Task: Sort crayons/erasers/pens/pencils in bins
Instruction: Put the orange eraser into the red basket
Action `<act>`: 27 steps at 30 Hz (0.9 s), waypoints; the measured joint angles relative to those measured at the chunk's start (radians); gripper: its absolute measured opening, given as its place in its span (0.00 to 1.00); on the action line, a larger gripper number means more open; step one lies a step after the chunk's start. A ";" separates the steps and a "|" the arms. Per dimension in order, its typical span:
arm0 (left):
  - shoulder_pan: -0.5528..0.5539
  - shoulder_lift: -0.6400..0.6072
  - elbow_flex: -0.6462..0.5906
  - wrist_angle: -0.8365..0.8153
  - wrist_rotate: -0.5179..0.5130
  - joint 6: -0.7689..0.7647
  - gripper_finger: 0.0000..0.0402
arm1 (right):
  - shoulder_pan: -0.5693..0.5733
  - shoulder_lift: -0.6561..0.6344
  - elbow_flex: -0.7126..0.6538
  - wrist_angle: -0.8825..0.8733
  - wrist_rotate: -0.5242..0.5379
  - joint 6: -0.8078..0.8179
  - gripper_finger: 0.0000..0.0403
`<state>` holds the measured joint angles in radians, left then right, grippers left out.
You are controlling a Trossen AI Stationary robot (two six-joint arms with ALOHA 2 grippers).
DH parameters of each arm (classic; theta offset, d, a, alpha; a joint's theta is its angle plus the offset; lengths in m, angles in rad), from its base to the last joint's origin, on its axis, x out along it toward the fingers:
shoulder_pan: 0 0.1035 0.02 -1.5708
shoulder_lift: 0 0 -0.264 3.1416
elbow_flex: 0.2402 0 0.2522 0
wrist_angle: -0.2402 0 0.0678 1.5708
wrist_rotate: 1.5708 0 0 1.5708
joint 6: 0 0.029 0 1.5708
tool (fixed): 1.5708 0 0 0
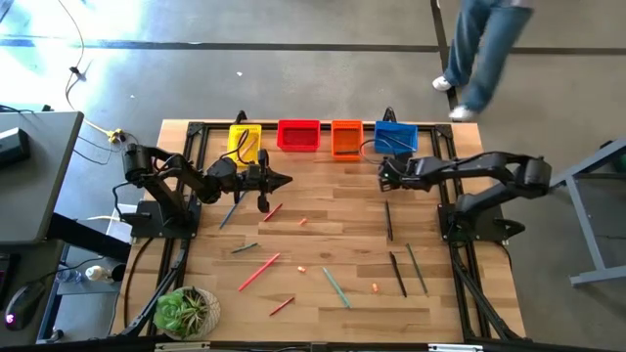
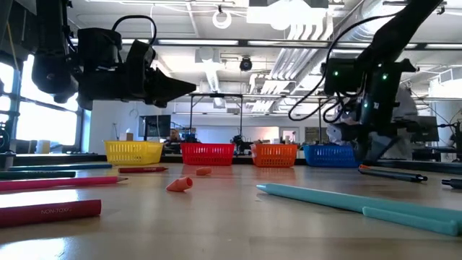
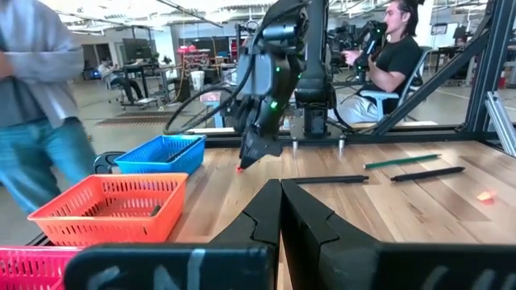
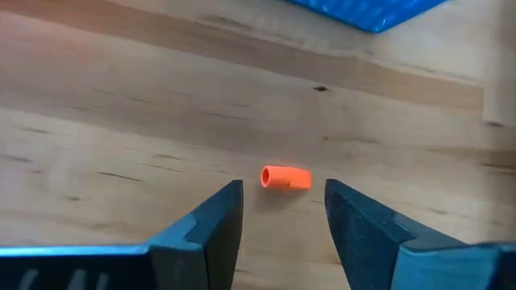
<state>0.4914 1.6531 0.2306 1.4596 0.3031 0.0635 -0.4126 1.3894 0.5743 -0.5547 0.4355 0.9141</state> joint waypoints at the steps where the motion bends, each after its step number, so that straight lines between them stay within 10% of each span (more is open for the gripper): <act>1: 0.000 0.000 0.000 -0.001 0.000 0.000 0.00 | 0.000 0.013 0.000 -0.001 0.000 0.015 0.40; 27: 0.000 0.000 0.000 -0.018 -0.065 -0.005 0.00 | 0.015 0.036 -0.003 0.072 0.004 0.000 0.10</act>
<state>0.4911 1.6527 0.2306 1.4414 0.2379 0.0587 -0.3980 1.4254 0.5713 -0.4826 0.4393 0.9138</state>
